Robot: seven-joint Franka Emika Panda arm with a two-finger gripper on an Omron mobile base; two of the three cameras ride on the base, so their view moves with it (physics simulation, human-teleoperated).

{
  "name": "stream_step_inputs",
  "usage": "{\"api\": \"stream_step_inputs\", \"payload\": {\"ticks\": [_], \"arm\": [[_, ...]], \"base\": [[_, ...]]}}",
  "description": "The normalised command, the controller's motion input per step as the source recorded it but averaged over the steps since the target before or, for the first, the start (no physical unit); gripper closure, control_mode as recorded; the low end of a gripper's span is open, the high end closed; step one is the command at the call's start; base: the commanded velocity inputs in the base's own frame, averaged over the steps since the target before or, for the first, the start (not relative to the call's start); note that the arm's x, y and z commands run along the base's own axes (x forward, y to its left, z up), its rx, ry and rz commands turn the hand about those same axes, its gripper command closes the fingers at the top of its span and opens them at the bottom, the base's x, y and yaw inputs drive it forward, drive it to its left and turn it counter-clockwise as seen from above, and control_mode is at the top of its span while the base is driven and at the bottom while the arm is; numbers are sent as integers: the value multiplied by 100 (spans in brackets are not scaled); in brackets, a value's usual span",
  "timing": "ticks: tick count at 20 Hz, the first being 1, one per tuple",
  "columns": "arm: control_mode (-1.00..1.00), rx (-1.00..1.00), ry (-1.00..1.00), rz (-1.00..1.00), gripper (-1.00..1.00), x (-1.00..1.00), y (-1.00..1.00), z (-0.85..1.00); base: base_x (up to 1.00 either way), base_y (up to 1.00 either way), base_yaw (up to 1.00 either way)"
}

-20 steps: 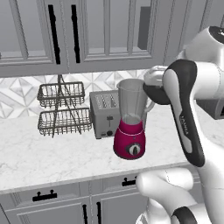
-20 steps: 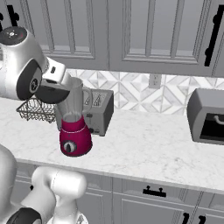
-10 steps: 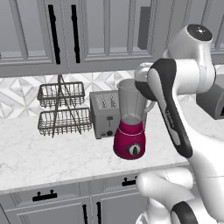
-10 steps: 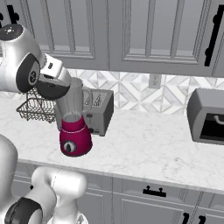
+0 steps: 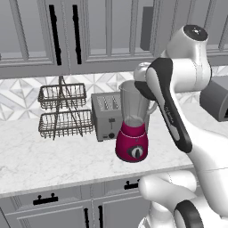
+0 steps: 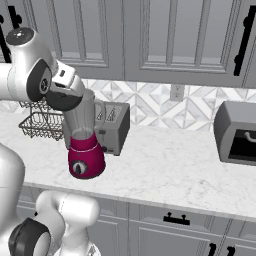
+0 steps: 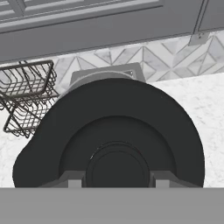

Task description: Close the lid blender by securely placing the lid on top.

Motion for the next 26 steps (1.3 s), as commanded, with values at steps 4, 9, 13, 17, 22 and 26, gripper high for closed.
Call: {"api": "stream_step_inputs", "payload": {"ticks": [4,9,13,17,22,26], "arm": [[-100,0,2,0,100,16,12,-8],[-100,0,3,0,100,17,15,-10],[-100,0,1,0,100,23,9,-6],[-100,0,0,0,100,23,2,0],[-100,0,0,0,100,24,0,0],[-100,0,0,0,100,28,0,-1]], "base": [[0,0,0],[0,0,0],[0,0,0],[0,0,0],[0,0,0],[0,0,0]]}}
